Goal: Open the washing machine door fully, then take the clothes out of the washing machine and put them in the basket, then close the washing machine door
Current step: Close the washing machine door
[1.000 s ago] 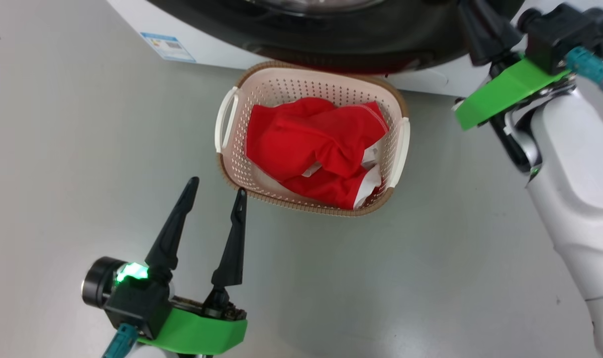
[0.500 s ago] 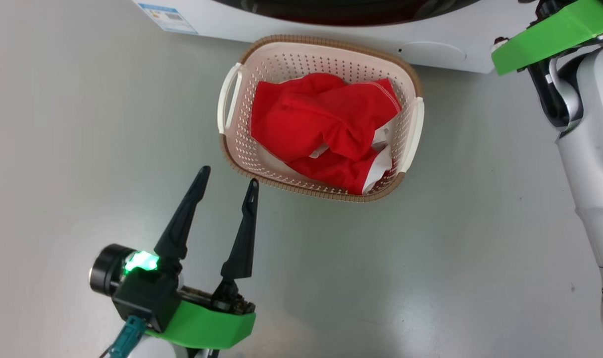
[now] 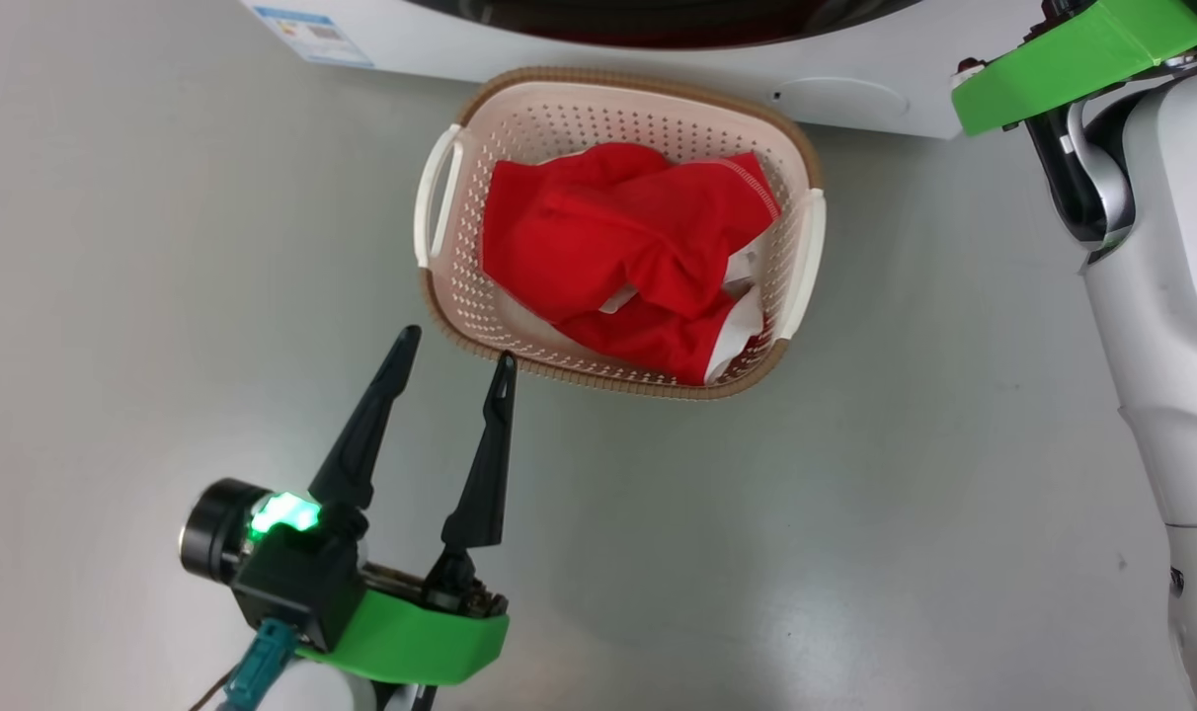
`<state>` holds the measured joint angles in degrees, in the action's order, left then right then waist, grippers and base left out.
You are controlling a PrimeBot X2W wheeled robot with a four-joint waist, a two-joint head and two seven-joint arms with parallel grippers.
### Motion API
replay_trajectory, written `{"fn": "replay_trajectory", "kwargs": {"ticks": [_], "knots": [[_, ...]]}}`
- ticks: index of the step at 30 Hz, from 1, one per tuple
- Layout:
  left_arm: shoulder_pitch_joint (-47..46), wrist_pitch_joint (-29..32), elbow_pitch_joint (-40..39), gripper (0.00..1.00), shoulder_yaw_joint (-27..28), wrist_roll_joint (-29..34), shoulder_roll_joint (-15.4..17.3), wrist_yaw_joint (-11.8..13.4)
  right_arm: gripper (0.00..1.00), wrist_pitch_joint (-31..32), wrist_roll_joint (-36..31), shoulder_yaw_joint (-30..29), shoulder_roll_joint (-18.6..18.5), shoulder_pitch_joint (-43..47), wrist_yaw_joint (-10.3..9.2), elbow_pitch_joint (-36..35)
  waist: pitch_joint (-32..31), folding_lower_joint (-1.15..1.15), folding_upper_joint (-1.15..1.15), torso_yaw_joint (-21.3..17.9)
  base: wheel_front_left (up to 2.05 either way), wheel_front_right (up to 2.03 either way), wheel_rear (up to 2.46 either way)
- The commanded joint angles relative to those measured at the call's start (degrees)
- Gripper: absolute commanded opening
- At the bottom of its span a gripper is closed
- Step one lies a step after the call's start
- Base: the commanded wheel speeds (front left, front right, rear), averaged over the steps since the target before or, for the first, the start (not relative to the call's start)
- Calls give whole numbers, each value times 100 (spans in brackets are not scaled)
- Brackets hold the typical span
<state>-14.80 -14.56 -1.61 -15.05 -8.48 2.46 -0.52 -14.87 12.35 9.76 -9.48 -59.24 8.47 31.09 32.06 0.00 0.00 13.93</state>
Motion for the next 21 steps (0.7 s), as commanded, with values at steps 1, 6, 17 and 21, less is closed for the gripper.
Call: {"fn": "replay_trajectory", "kwargs": {"ticks": [1, 6, 17, 21], "knots": [[-75, -44, -102, 100, 166, 52, 48, 6, 0, -12, 15, -49, 55, -66, -98, -173, -54, 0, 0, -58, 0, 0, 0], [-72, -44, -2, 100, 233, 9, 47, 17, 24, -12, 42, -12, 153, 172, -98, -279, -209, 0, 0, -213, 0, 0, 0], [-35, -44, 156, 100, 441, -141, 45, 109, 100, -13, 159, 228, 218, 1012, -98, -518, -804, 0, 0, -677, 0, 0, 0], [55, -44, 230, 100, 554, -342, 44, 121, 100, -13, 204, -42, 248, 1544, -98, -876, -1122, 0, 0, -879, 0, 0, 0]]}}
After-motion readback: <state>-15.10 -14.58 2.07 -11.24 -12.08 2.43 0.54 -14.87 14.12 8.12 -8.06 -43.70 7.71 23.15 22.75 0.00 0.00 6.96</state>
